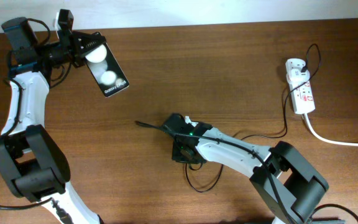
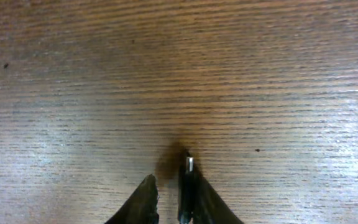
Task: Plug charger to phone and switch on socket
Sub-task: 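Grasp the USB-C plug with the right gripper and lift, then move the plug toward the phone's bottom port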
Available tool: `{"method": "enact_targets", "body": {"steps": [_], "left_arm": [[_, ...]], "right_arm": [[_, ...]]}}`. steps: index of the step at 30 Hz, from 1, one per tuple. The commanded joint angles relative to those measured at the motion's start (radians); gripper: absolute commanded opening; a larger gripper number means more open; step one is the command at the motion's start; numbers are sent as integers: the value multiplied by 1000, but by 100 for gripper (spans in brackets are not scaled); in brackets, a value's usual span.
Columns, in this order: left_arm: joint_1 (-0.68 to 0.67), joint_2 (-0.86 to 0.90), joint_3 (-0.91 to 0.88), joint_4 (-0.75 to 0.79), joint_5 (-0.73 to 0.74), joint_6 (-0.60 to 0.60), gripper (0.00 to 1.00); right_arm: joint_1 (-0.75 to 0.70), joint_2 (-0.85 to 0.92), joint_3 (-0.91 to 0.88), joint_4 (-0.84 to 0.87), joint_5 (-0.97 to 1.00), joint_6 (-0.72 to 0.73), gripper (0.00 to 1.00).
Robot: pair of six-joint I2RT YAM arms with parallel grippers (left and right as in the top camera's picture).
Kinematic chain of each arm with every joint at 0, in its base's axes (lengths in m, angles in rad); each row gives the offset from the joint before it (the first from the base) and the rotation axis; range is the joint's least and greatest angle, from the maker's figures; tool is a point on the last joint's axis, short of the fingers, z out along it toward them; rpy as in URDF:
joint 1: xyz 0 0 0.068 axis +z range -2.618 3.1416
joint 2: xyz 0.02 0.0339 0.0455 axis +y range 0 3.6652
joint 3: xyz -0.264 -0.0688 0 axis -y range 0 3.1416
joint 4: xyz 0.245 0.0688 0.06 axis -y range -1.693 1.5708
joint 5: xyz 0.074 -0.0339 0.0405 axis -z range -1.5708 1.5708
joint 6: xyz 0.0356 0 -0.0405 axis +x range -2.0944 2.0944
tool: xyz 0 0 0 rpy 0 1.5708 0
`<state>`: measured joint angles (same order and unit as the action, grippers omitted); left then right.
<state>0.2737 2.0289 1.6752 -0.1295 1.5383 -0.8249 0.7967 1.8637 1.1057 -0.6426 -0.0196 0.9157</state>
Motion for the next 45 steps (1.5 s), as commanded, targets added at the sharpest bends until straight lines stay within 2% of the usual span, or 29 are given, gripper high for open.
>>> {"method": "enact_targets", "body": {"steps": [1,3,5,7,12,15,18,22,27,29,32,36,45], "left_arm": [[4,-27,12,5,34,12,0],[4,-26,12,5,34,12,0],[4,-26,12,-6,34,12,0],[4,-26,12,-11,35,12,0],[4,-26,12,-13,34,12,0],[4,-27,12,-13,33,12,0],[-17,-26,12,-13,21,12,0],[-104,-26,12,-13,-72,11,0],[-204,-27,12,-13,-169,-2,0],[-231,-27,12,-5,-204,-29,0],[-243,-27,12,10,-204,-38,0],[-243,-27,12,10,-190,-38,0],[-237,-26,12,43,-117,-37,0]], "right_arm": [[8,13,3,-5,5,3,8],[8,13,3,-4,5,3,4],[6,13,6,-4,-3,3,4],[-36,12,37,-3,-128,-11,4],[-271,9,60,171,-700,-219,4],[-392,9,60,377,-1126,-318,4],[-405,9,60,600,-1324,-317,4],[-404,9,60,798,-1461,-317,4],[-405,9,60,850,-1461,-313,4],[-405,9,60,920,-1417,-241,4],[-406,9,60,1044,-1395,-165,4],[-406,9,60,1044,-1332,-148,4],[-407,9,60,1049,-1330,-147,4]]}}
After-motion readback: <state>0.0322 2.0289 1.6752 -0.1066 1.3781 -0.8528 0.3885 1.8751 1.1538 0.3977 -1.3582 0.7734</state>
